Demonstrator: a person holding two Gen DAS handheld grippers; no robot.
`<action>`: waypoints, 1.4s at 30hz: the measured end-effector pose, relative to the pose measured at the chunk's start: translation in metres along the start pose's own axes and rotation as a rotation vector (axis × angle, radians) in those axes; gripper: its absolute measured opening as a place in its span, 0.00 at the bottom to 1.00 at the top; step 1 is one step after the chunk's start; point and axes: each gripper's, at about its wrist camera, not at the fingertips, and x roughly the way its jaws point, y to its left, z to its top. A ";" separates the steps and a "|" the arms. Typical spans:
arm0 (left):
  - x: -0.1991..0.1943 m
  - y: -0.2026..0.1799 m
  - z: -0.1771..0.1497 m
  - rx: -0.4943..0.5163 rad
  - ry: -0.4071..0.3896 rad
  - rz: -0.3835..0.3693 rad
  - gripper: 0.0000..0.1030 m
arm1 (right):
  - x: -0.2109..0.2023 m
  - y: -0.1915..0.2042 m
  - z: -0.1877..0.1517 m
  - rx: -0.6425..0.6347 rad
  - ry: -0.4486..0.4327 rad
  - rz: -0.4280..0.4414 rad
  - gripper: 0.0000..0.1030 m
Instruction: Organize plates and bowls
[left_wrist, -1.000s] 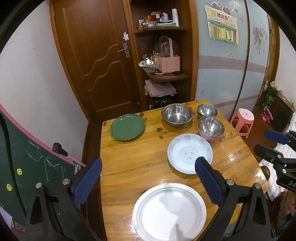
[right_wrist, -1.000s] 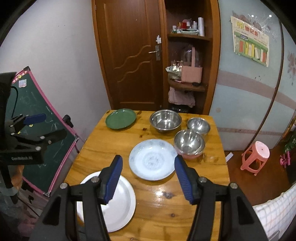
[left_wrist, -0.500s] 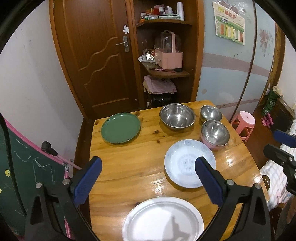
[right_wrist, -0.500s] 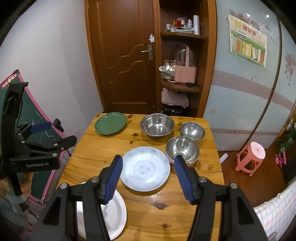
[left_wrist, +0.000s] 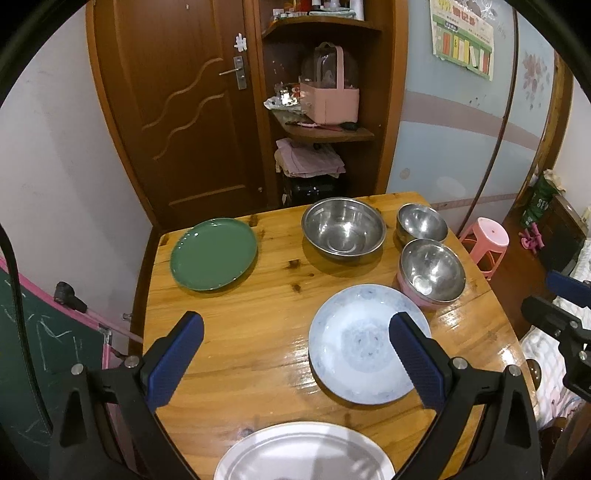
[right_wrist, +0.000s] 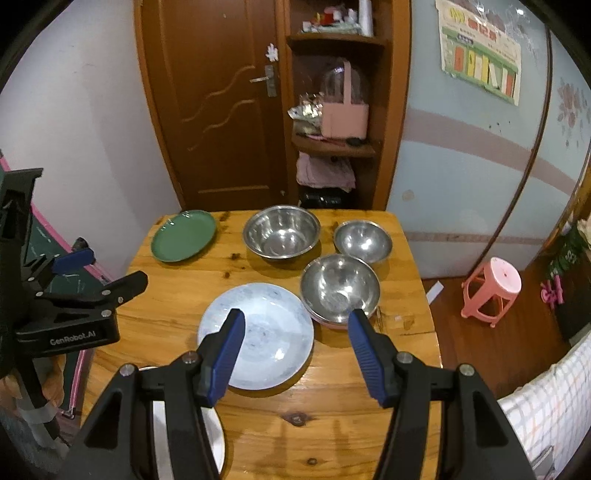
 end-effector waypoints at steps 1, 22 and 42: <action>0.004 -0.002 0.000 0.002 0.001 0.001 0.97 | 0.005 -0.002 0.000 0.005 0.009 -0.003 0.57; 0.094 -0.013 -0.013 -0.009 0.096 -0.063 0.97 | 0.090 -0.029 -0.018 0.070 0.175 0.038 0.57; 0.167 -0.006 -0.038 -0.010 0.299 -0.120 0.79 | 0.168 -0.037 -0.037 0.097 0.330 0.070 0.51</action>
